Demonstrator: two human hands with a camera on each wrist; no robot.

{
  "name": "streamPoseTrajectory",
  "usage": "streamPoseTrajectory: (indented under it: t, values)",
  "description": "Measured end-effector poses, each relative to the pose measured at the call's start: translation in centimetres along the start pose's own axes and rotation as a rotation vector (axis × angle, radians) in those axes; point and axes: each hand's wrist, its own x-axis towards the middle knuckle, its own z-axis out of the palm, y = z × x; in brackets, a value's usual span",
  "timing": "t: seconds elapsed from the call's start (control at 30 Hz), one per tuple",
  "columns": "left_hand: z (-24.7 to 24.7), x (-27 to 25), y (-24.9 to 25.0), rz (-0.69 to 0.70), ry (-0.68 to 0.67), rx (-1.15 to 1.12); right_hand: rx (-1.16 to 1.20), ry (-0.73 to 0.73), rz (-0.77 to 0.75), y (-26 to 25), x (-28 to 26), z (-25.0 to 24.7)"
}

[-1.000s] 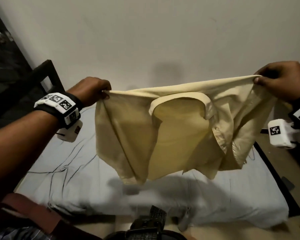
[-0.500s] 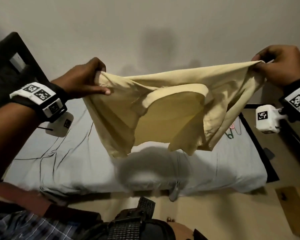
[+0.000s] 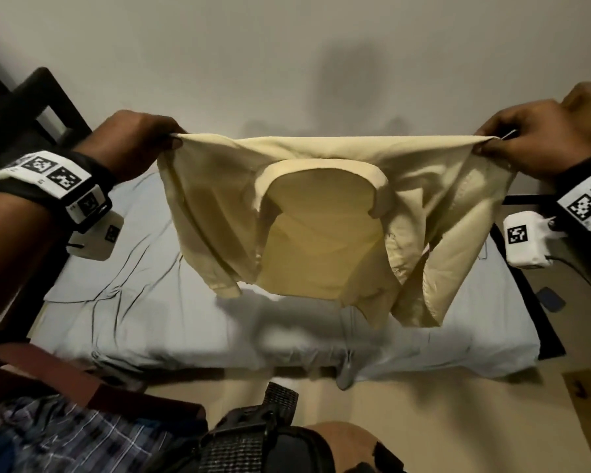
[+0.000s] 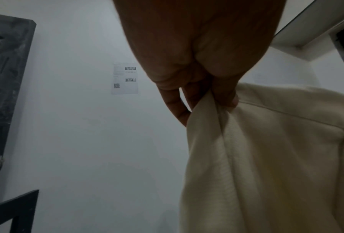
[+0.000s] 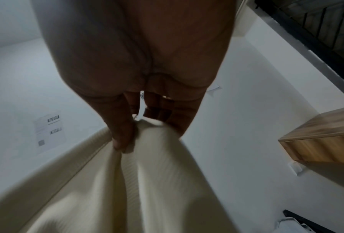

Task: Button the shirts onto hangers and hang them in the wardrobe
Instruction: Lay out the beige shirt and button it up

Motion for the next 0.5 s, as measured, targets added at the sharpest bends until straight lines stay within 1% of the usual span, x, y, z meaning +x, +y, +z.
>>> streamPoseTrajectory:
  t: [0.07, 0.1, 0.17, 0.2, 0.27, 0.3, 0.37, 0.43, 0.5]
  values:
    - [0.2, 0.0, -0.3, 0.135, 0.056, 0.08, -0.03, -0.049, -0.005, -0.2, -0.2, 0.8]
    - [0.2, 0.0, -0.3, 0.138, 0.077, 0.101, -0.037, -0.071, -0.002, -0.4, -0.5, 1.0]
    - [0.1, -0.1, 0.0, 0.017, 0.085, 0.085, -0.04, -0.1, -0.002, -0.6, -0.9, 1.4]
    - [0.1, -0.3, 0.0, -0.049, 0.073, 0.056, -0.031, -0.087, -0.003, -0.4, -1.0, 1.4]
    - [0.3, -0.8, 0.2, -0.16, 0.096, -0.067, 0.088, -0.006, 0.036, 0.2, -1.1, 1.4]
    - [0.5, -1.1, 0.3, -0.186, 0.128, -0.125, 0.151, 0.033, 0.064, 0.4, -1.2, 1.4]
    - [0.7, -1.5, 0.6, -0.201, 0.173, -0.176, 0.168, 0.031, 0.107, 0.7, -1.5, 2.0]
    - [1.1, -1.7, 1.0, -0.187, 0.175, -0.195, 0.128, 0.001, 0.116, 1.0, -1.9, 2.3]
    - [1.6, -2.1, 1.5, -0.182, 0.163, -0.191, 0.124, 0.002, 0.107, 1.2, -2.3, 2.2]
